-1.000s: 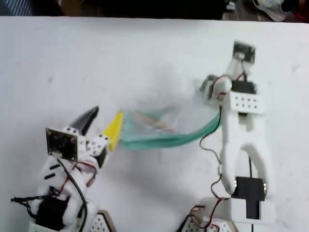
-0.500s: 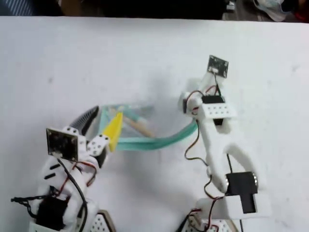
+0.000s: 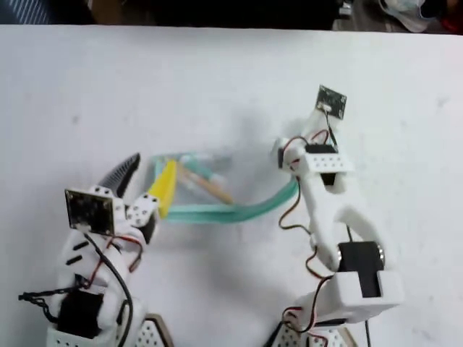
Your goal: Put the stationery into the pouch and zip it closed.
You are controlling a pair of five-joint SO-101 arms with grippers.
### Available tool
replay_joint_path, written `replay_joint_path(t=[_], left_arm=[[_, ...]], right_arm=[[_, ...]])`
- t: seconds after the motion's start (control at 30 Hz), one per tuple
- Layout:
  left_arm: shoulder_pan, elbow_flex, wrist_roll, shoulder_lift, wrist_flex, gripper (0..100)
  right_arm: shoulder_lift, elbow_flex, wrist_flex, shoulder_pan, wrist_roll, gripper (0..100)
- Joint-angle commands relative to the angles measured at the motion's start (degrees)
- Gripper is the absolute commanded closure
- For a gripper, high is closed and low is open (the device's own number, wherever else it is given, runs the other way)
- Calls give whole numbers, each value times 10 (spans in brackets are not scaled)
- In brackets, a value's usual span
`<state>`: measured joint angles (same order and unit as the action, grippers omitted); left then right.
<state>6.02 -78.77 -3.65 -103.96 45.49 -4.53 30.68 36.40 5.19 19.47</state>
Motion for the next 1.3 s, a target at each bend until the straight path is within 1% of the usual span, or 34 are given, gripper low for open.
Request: replay_joint_path(t=[0.0, 0.1, 0.17, 0.27, 0.3, 0.33, 0.47, 0.57, 0.67, 0.73, 0.87, 0.9, 1.03, 1.1, 1.2, 1.23, 1.27], left_arm=[[-6, 6, 4, -3, -16, 778], [-6, 6, 4, -3, -16, 778], [-6, 6, 4, -3, -16, 778], [-6, 6, 4, -3, -15, 775], [-6, 6, 4, -3, -14, 775], [-6, 6, 4, -3, -13, 775], [-6, 5, 4, -3, -13, 775], [-6, 5, 4, -3, -13, 775], [-6, 5, 4, -3, -13, 777], [-5, 4, 4, -3, -13, 778], [-2, -7, 4, -3, -21, 778], [-2, -7, 4, -3, -22, 778], [-2, -7, 4, -3, -24, 785], [-5, -7, 4, -5, -23, 836], [-18, 4, 4, -5, -21, 979], [-25, 6, 4, -6, -21, 981], [-31, 7, 4, -6, -21, 960]], right_arm=[[-1, -4, -7, -19, -44, 981], [0, -4, -5, -19, -48, 968], [8, -4, 11, -19, -48, 894], [14, -4, 31, -16, -48, 727], [15, -3, 31, -15, -48, 695], [18, -3, 36, -14, -49, 687], [36, -6, 89, -11, -90, 713], [92, -6, 137, -4, -108, 741], [150, -1, 146, -12, -122, 770], [166, 16, 129, -27, -124, 813], [167, 67, 33, -51, -127, 964], [167, 76, 14, -53, -128, 988], [168, 88, -2, -53, -127, 955], [168, 88, -2, -53, -127, 954], [171, 94, -3, -54, -127, 954], [174, 98, -5, -54, -127, 954], [175, 99, -5, -54, -127, 952]])
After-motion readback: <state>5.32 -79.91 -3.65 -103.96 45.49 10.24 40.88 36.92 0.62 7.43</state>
